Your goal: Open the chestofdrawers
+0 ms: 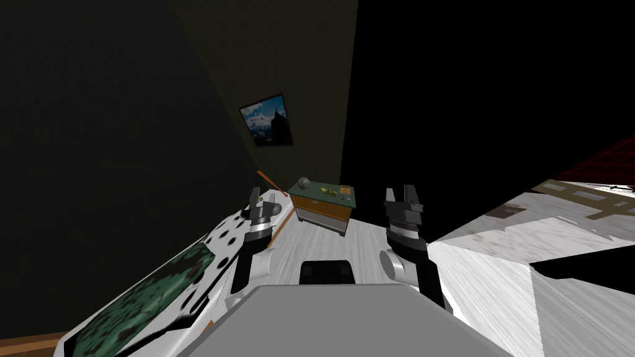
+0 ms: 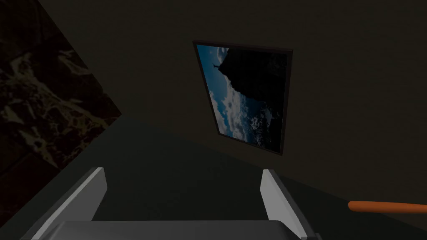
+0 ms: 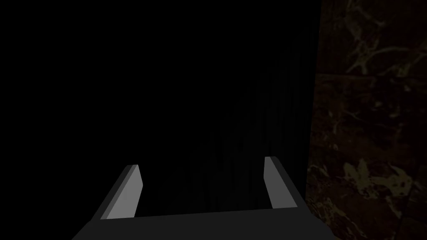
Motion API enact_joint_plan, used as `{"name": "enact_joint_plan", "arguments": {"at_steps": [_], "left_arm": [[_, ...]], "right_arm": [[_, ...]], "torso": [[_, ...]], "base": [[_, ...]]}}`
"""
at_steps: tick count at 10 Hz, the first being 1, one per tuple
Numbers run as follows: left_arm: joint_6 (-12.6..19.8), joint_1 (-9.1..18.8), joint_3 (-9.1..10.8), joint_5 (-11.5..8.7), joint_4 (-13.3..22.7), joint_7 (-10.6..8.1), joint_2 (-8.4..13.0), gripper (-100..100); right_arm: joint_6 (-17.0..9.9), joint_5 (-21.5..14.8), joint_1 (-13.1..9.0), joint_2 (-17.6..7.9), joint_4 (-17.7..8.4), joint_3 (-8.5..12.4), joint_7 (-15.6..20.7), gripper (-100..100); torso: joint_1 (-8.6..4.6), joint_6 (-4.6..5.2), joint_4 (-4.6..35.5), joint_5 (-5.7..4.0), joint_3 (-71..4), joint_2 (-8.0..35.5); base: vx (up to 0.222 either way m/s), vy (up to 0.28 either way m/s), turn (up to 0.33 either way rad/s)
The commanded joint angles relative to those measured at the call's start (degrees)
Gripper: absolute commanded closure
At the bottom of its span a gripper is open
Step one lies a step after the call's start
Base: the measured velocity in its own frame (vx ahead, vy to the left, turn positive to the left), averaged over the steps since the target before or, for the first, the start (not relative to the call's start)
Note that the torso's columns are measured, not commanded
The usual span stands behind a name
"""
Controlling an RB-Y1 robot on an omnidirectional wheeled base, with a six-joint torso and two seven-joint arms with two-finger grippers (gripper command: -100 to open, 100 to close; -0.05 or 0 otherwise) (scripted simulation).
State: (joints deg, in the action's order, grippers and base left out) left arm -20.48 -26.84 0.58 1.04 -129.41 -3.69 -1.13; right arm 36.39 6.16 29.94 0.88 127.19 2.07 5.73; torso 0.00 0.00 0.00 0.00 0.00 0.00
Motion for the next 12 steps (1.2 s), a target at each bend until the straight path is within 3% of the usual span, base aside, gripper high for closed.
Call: {"name": "enact_joint_plan", "arguments": {"at_steps": [1, 9, 10, 12], "left_arm": [[0.0, 0.0, 0.0, 0.0, 0.0, 0.0, 0.0, 0], [0.0, 0.0, 0.0, 0.0, 0.0, 0.0, 0.0, 0], [-0.5, 0.0, -0.1, 0.0, 0.7, 0.05, 1.8, -100], [-1.6, 0.1, -0.32, 0.0, 2.4, 0.16, 4.3, -100]], "right_arm": [[0.0, 0.0, 0.0, 0.0, 0.0, 0.0, 0.0, 0], [0.0, 0.0, 0.0, 0.0, 0.0, 0.0, 0.0, 0], [0.0, 0.0, 0.0, 0.0, 0.0, 0.0, 0.0, 0], [0.0, 0.0, 0.0, 0.0, 0.0, 0.0, 0.0, 0]], "torso": [[0.0, 0.0, 2.3, 0.0, -4.7, 2.3], [0.0, 0.0, 35.4, 0.0, -70.7, 35.4], [0.0, 0.0, 39.6, 0.0, -79.2, 39.6], [0.0, 0.0, 42.0, 0.0, -84.3, 42.0]], "base": [[0.0, 0.0, 0.0], [0.0, 0.0, 0.0], [0.016, -0.002, -0.015], [0.04, -0.006, -0.027]]}}
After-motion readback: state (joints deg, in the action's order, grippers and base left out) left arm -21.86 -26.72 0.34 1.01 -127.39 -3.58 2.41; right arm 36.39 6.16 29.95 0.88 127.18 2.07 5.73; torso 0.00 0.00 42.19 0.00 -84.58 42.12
